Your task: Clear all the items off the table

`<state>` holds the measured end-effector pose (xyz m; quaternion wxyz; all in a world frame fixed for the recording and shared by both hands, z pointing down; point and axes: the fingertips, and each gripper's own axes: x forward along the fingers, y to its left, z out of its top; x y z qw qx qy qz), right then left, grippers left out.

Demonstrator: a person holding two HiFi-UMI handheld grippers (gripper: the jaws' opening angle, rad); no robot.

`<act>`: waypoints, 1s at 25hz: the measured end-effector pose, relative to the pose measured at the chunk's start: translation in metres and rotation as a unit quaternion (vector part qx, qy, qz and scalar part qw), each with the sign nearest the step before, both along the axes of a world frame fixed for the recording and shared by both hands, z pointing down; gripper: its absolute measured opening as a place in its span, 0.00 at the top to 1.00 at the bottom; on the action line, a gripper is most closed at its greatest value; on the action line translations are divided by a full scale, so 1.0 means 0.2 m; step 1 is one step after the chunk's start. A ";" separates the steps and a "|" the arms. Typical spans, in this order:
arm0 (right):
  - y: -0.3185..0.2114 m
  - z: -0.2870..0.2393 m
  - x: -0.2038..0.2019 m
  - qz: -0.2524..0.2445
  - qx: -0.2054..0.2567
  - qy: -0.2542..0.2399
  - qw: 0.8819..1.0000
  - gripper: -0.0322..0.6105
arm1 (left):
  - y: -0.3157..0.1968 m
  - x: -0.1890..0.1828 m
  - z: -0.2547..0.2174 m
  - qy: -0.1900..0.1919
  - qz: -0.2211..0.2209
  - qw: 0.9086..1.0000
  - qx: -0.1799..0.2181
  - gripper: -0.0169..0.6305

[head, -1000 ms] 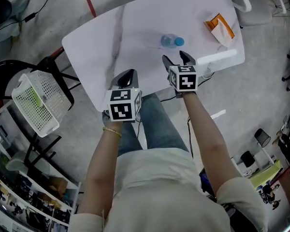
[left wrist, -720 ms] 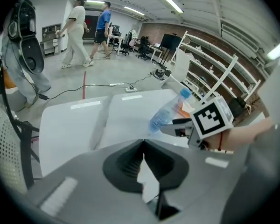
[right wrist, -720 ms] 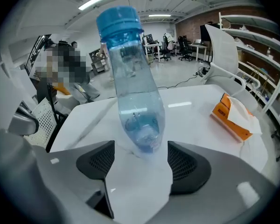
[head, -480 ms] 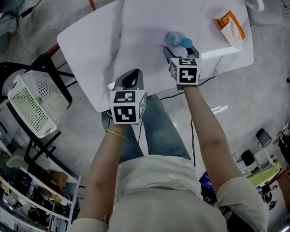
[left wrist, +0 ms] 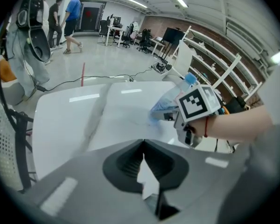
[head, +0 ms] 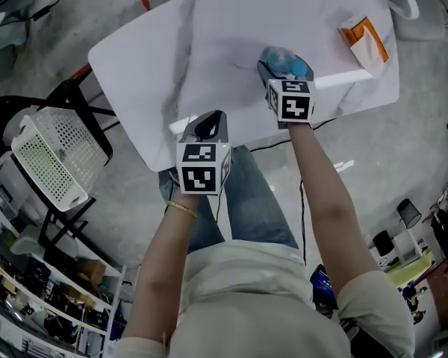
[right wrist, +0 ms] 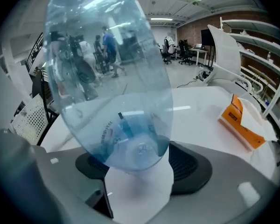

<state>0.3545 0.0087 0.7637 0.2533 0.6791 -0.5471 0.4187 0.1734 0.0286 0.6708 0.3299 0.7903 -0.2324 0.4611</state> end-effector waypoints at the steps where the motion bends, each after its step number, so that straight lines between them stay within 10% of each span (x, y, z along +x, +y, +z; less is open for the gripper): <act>1: -0.01 0.00 0.00 -0.004 0.000 0.002 1.000 0.39 | 0.00 0.00 0.00 -0.001 0.000 1.000 0.000 0.96; 25: 0.03 -0.36 -0.13 -0.021 0.021 0.049 0.998 0.44 | -0.08 -0.12 -0.23 0.019 -0.019 0.999 0.022 0.96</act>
